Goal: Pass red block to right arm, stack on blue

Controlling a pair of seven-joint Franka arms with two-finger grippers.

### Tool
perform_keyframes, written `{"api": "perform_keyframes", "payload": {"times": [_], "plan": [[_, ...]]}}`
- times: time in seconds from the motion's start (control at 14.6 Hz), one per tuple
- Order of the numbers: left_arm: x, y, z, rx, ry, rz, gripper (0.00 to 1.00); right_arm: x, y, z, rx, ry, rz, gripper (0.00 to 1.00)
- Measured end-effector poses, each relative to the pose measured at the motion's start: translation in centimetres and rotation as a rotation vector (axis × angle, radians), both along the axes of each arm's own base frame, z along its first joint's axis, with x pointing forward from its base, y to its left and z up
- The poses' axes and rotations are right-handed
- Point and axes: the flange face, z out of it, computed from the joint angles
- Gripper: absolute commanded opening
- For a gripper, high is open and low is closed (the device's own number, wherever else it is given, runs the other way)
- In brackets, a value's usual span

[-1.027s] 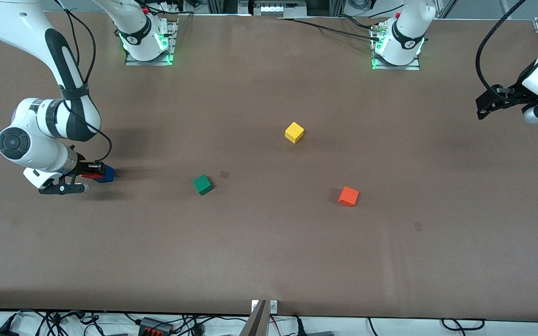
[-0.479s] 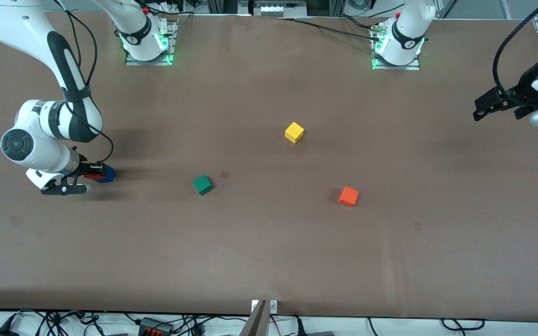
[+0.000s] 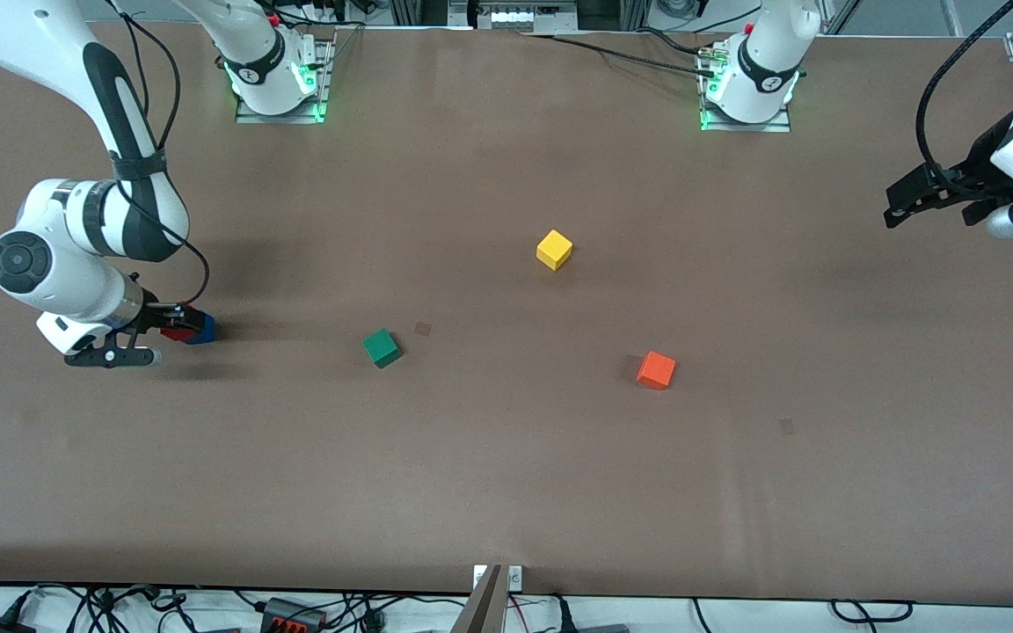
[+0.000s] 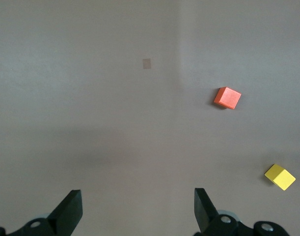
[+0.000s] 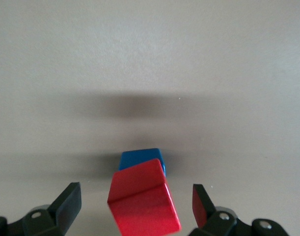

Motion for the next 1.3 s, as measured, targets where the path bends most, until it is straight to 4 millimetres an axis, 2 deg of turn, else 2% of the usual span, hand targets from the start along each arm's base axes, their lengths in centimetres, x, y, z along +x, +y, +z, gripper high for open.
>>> {"api": "perform_keyframes", "payload": {"times": [0.21,0.41,0.62,0.89,1.3], "plan": [[0.0,0.0,0.0,0.000,0.000,-0.001,1.00,0.7,0.0,4.7,0.003,0.040,-0.011,1.00],[0.0,-0.1,0.0,0.000,-0.001,-0.001,1.00,1.9,0.7,11.7,0.001,0.110,-0.018,1.00],[0.0,-0.1,0.0,0.000,0.000,-0.001,1.00,3.2,2.2,17.9,-0.002,0.080,-0.003,1.00],[0.1,-0.1,-0.1,0.000,0.001,-0.001,1.00,3.8,2.4,22.3,0.010,0.028,-0.009,1.00],[0.1,-0.1,-0.1,0.000,0.001,-0.002,1.00,3.7,0.5,28.3,0.033,-0.077,-0.049,1.00]]}}
